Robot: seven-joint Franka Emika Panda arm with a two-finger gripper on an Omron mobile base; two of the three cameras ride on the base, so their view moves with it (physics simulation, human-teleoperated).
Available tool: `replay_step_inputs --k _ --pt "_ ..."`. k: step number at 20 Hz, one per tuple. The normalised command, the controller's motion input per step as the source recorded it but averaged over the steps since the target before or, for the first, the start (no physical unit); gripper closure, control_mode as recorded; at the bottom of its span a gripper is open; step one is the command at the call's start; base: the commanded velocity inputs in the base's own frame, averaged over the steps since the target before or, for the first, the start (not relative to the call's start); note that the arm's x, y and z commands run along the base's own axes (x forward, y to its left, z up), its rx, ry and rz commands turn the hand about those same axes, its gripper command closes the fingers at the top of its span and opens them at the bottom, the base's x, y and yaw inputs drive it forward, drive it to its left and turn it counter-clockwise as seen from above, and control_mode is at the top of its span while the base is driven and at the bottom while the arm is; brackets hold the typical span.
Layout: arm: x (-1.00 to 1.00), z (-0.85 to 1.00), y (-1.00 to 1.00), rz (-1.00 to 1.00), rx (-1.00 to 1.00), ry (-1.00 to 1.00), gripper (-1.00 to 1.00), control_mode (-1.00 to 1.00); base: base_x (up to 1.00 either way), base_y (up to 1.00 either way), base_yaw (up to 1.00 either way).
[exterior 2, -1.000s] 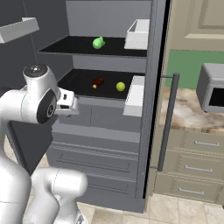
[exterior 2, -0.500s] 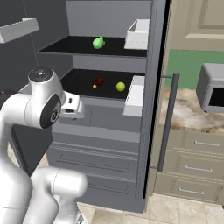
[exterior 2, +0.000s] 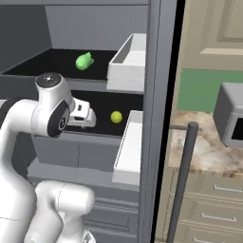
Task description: Open the fridge, remove the pear, corn, and steak, and place them on any counter.
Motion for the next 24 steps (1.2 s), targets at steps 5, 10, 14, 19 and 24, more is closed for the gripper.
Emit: replay_step_inputs --k 5,10,14,19,24 --pt "0.00 0.03 0.00 0.00 0.00 -0.01 -1.00 -1.00 0.79 0.09 -0.08" --pt "-0.86 0.79 0.02 0.00 -0.04 -0.35 -1.00 -1.00 0.00 0.00 0.00" --pt "-0.51 1.00 0.13 0.00 -0.04 -0.34 -1.00 -1.00 0.00 0.00 0.00" --pt "0.36 0.98 0.05 0.00 -0.01 -0.14 -1.00 -1.00 0.00 0.00 0.00" --pt "0.91 0.74 0.00 0.00 0.00 -0.03 -1.00 -1.00 0.00 0.00 0.00"
